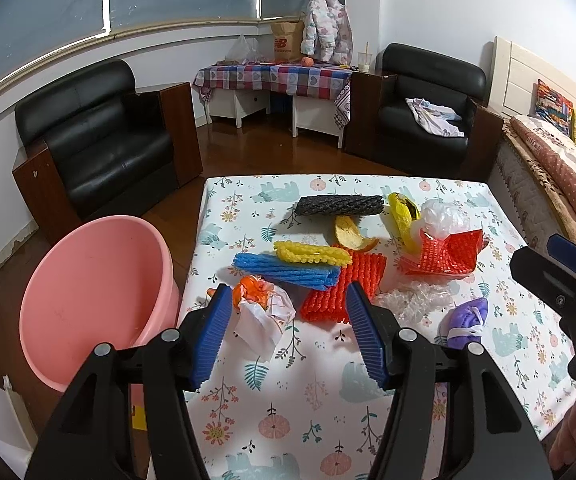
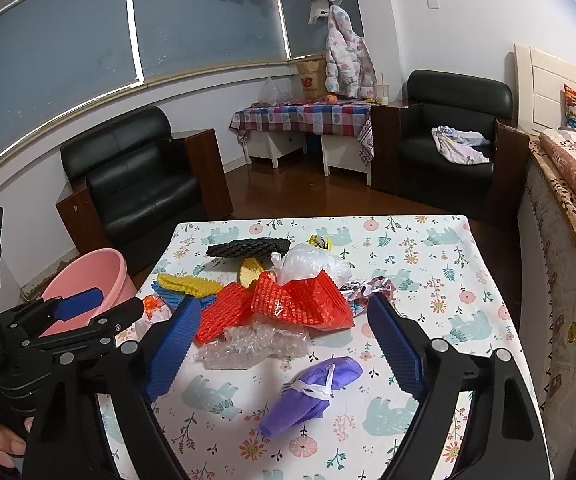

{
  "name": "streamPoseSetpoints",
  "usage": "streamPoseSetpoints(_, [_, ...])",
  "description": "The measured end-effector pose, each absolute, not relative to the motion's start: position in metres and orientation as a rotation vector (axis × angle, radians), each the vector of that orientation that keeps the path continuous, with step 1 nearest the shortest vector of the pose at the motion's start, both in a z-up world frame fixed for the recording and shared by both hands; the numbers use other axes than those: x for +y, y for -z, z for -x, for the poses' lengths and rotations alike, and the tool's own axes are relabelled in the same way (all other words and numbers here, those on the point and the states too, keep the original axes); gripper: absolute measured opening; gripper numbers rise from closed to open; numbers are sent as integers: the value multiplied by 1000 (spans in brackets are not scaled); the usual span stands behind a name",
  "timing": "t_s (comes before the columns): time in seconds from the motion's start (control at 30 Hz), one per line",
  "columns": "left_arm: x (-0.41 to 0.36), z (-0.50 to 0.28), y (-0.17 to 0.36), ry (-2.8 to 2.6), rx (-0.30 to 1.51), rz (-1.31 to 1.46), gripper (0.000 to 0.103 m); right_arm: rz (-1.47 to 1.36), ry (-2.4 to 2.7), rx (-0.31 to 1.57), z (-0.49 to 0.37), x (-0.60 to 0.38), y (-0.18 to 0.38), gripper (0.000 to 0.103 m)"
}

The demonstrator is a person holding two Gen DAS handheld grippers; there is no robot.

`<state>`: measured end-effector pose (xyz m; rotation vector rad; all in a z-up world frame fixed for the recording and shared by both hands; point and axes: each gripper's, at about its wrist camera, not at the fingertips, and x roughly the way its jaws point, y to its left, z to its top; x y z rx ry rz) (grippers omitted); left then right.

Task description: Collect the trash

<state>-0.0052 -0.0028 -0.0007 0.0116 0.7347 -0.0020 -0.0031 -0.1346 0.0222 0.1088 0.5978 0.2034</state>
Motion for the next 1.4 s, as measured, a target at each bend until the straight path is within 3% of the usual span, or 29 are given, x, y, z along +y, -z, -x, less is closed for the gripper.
streamPoseSetpoints(1.4, [24,17,0,60,705,38,60,-117,-178,641,7,-152,-11,78])
